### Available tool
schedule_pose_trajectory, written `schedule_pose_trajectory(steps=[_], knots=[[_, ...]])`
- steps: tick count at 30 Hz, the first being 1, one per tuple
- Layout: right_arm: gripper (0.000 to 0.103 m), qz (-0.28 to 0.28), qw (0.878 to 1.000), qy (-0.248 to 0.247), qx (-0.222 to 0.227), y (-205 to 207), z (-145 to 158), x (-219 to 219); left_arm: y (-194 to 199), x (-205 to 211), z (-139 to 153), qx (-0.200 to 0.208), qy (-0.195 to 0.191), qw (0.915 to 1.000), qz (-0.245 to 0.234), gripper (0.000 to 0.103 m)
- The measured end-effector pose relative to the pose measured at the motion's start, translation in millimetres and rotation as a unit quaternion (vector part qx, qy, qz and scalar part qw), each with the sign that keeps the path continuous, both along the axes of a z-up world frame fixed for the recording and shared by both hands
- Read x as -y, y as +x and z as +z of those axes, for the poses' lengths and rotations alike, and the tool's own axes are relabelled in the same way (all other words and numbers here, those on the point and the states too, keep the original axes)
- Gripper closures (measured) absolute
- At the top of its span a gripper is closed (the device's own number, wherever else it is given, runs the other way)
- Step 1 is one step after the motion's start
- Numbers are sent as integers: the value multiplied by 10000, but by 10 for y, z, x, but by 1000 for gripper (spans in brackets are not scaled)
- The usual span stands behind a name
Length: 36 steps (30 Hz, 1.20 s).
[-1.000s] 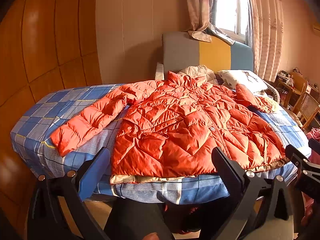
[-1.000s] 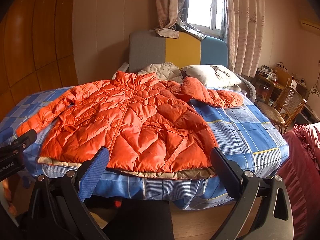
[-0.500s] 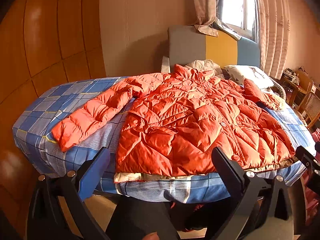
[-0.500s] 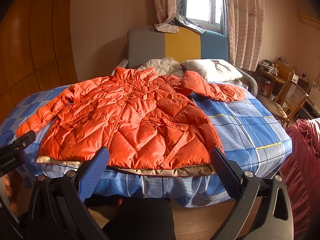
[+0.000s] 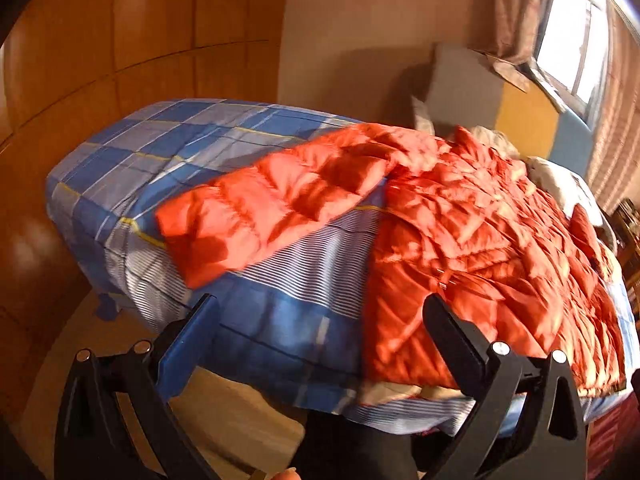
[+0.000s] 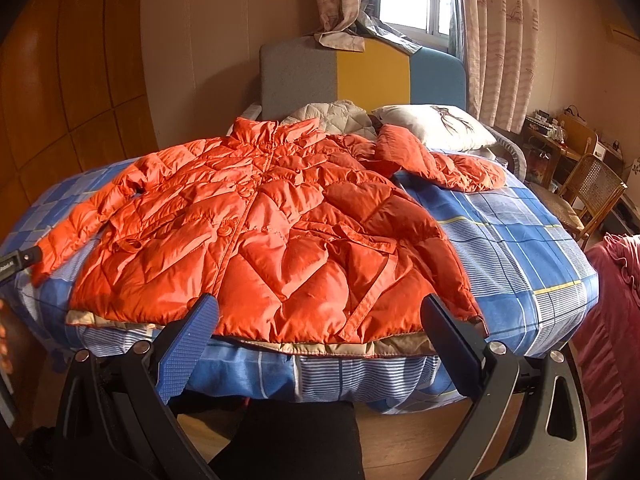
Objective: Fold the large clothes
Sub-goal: 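Grasp the orange jacket's sleeve cuff with the left gripper and lift it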
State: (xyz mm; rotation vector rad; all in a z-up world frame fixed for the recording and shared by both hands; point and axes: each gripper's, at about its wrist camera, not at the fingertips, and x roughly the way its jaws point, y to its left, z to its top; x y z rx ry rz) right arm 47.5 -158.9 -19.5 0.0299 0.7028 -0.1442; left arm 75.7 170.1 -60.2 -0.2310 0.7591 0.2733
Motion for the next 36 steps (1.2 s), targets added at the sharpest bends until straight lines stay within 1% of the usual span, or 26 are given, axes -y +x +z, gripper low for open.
schedule_pose_trajectory(steps=[1,4,6,8,9,11,12,14,15,16,17,19,20,24,28,33,35,36], knots=[[3,-36,10000,-41,-10,25,-13,10,50,-184,-37,-89,26,9997,246,2],[3,-196,9998,15,-16,98,-28,105,158,-613,-117,-127,-55,9980,609,3],[3,-318,9995,-34,-30,147,-41,166,240,-863,-177,-140,-254,9965,779,4],[3,-455,9989,-19,-78,201,-67,233,326,-1014,-259,-228,-352,9950,907,16],[3,-517,9986,0,-104,225,-76,265,385,-1064,-308,-298,-469,9942,917,23],[3,-643,9979,15,-97,264,-75,321,491,-1134,-414,-405,-556,9928,982,32],[3,-691,9976,11,-96,281,-76,340,546,-1139,-458,-466,-619,9924,957,41],[3,-764,9970,13,-126,327,-89,375,637,-1138,-531,-572,-493,9926,954,50],[3,-782,9968,9,-153,347,-99,384,679,-1145,-567,-621,-441,9924,963,61],[3,-808,9966,-20,-179,368,-110,392,727,-1159,-602,-678,-385,9924,954,75],[3,-837,9963,-42,-198,384,-120,403,754,-1178,-614,-699,-318,9922,978,80],[3,-886,9957,-43,-249,416,-138,426,820,-1224,-621,-670,-201,9923,1018,95],[3,-912,9955,-54,-269,435,-149,436,848,-1257,-612,-644,-133,9923,1054,98],[3,-998,9942,-107,-375,486,-189,480,957,-1444,-571,-593,-39,9902,1267,101],[3,-1138,9926,-125,-396,529,-179,561,1081,-1602,-510,-600,171,9879,1419,101],[3,-1252,9907,-242,-468,556,-194,637,1271,-1803,-478,-709,613,9823,1622,101],[3,-1309,9896,-209,-564,578,-218,689,1336,-1894,-480,-745,570,9805,1724,96],[3,-1338,9891,-142,-601,588,-225,730,1336,-1926,-465,-709,543,9795,1805,82]])
